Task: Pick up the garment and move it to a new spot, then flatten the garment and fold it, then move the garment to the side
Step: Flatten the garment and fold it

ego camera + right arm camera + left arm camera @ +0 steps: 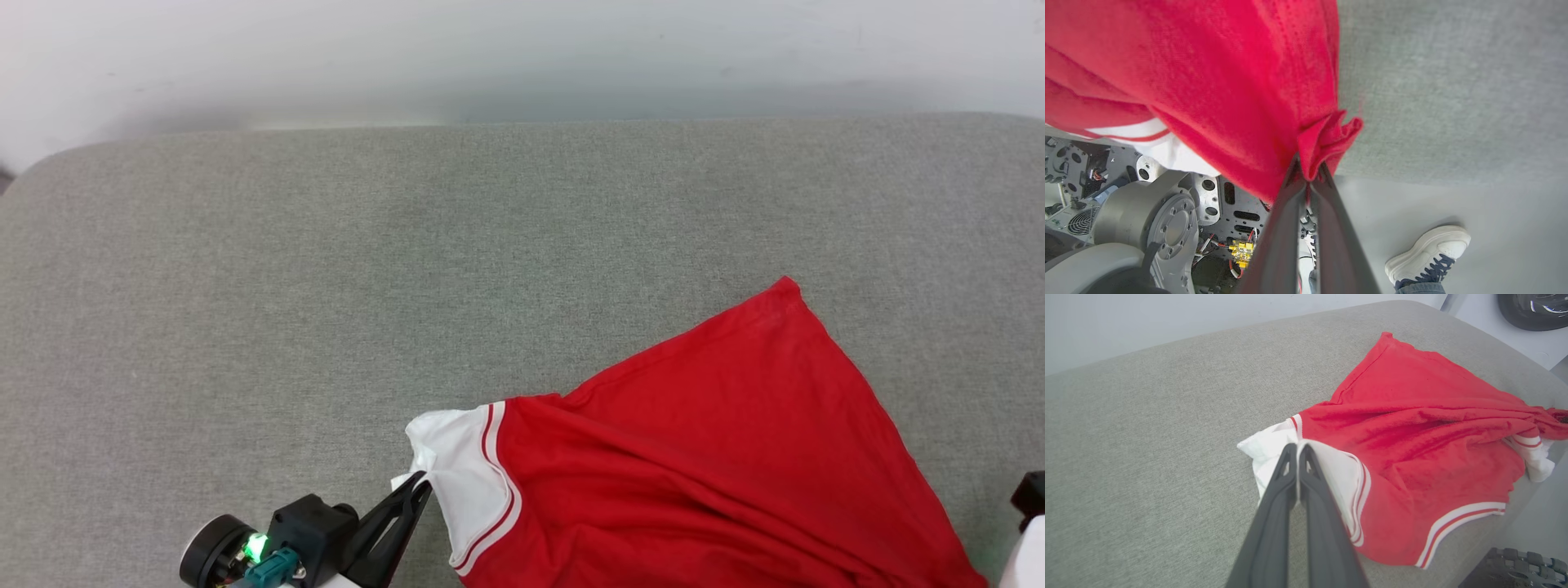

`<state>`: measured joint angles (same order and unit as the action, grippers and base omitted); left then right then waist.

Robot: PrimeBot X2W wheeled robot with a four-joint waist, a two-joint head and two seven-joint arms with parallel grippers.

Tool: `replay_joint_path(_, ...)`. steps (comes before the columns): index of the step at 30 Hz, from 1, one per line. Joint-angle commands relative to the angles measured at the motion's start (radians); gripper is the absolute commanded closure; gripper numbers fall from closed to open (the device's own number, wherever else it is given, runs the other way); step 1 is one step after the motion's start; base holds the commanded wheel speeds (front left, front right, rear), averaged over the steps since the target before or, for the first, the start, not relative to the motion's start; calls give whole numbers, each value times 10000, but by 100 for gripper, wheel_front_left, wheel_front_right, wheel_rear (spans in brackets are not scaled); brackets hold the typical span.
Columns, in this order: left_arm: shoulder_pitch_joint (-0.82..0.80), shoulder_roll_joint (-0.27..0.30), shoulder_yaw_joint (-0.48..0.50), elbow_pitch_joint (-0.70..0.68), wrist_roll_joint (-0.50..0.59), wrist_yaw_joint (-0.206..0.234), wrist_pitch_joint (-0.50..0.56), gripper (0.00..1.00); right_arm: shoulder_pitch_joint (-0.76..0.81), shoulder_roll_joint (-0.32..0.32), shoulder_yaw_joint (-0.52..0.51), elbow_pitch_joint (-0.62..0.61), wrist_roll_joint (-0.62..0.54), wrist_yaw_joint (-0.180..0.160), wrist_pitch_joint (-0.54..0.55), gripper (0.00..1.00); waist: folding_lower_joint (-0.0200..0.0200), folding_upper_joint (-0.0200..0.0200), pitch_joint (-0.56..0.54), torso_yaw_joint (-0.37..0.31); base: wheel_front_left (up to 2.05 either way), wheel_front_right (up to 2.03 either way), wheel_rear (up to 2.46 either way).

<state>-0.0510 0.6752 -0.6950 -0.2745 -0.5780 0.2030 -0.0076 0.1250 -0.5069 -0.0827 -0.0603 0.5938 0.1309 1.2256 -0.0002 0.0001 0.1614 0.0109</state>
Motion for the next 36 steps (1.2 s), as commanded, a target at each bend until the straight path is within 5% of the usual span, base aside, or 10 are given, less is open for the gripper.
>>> replay_joint_path(1, -88, -28, -5, -32, 14, 14, 6, 100, 7, -154, -12, -37, -3, -4, -232, 0, 2, -1, -31, 32, 0, 0, 0)
replay_joint_path(16, -496, -61, -127, -687, 337, 63, 113, 100, -2972, -516, 117, -1571, 845, -4, 33, 0, 2, -1, 657, 816, 0, 0, 0)
replay_joint_path(28, -1313, -381, -363, -1226, 821, -88, 273, 100, -6030, 102, 659, 614, -684, -4, -44, 0, 2, -1, 2120, 2032, 0, 0, 0)
replay_joint_path(36, -1647, -576, -511, -1327, 1001, -157, 197, 100, -6545, -292, 873, 1732, -1168, -4, -194, 0, 2, -1, 2827, 2586, 0, 0, 0)
